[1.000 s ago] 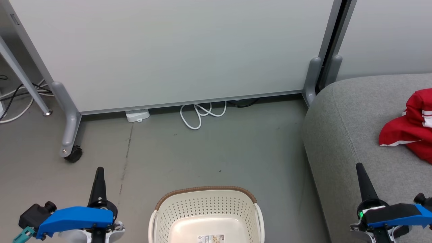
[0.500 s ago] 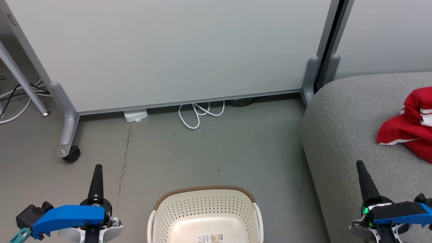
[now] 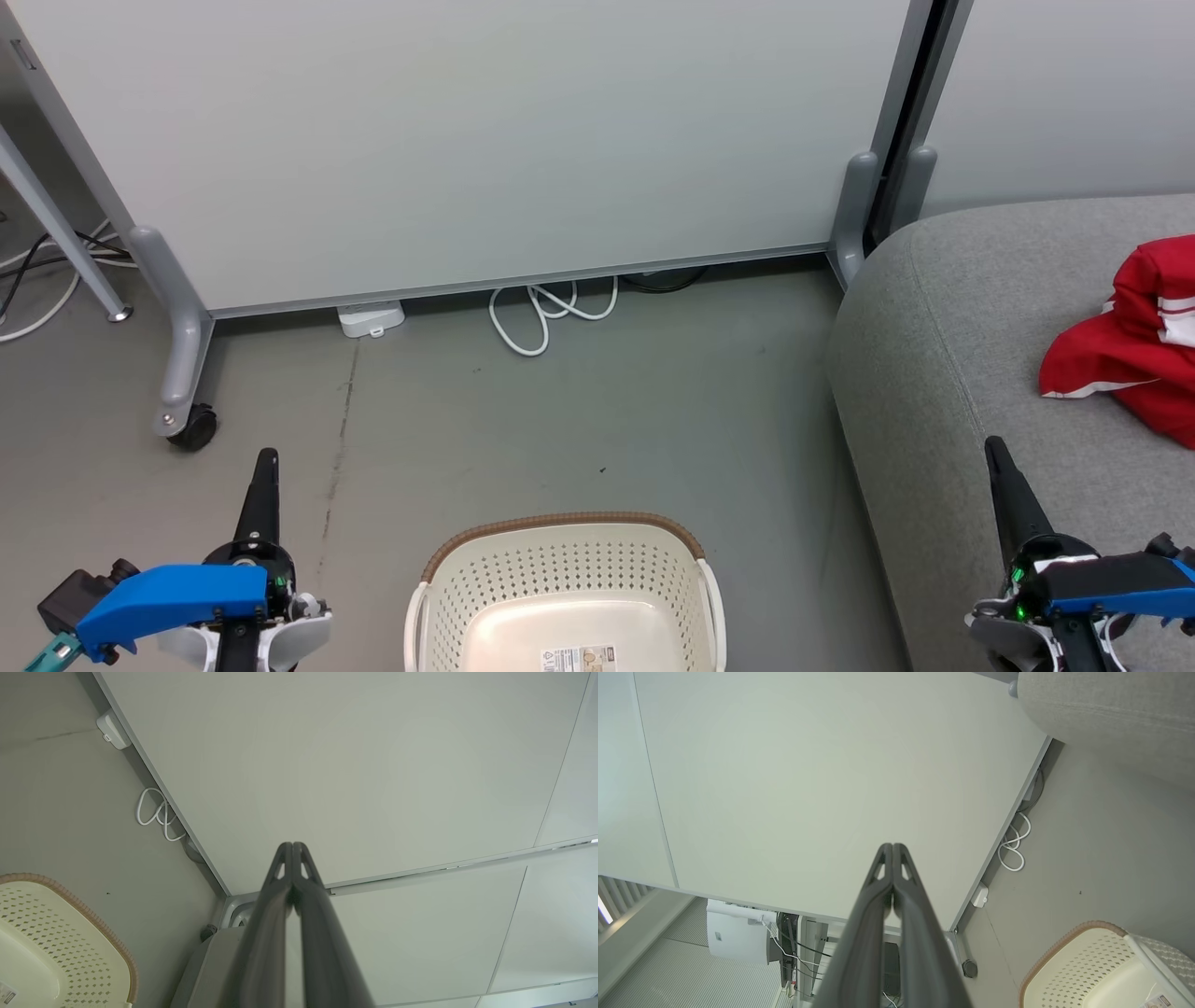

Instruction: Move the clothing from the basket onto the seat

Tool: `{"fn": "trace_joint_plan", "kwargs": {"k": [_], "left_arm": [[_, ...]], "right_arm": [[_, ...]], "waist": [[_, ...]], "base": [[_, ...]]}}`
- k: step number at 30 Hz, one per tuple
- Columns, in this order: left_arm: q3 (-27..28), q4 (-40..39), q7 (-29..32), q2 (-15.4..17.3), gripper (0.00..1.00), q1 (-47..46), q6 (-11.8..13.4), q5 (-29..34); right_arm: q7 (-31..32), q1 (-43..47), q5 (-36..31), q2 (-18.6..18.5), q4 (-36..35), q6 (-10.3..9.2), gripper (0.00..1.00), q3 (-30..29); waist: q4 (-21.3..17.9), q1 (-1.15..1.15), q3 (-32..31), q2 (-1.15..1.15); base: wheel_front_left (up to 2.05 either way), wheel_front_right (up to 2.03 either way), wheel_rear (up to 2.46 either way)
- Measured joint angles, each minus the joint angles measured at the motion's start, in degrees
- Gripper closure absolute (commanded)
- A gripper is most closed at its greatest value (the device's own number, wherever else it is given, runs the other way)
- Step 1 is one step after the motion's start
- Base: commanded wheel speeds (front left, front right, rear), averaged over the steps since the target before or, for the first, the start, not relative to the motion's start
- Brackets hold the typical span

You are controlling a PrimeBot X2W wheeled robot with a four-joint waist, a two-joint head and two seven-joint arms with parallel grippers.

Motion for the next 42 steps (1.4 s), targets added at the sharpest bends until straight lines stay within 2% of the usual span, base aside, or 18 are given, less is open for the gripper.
{"fn": "trace_joint_plan", "kwargs": {"k": [31,42], "left_arm": [[1.71,-0.63,3.14,0.00,1.00,-0.80,-0.49,-12.98],[1.74,-0.65,3.16,0.00,1.00,-0.90,-0.57,-13.06]], "right_arm": [[3.33,-0.70,12.82,0.21,-0.41,0.00,1.00,-0.65],[3.34,-0.83,13.01,0.22,-0.43,0.00,1.00,-0.66]], "waist": [[-0.79,0.00,0.35,0.00],[-0.79,0.00,0.35,0.00]], "base": [[0.00,0.00,0.00],[0.00,0.00,0.00]]}}
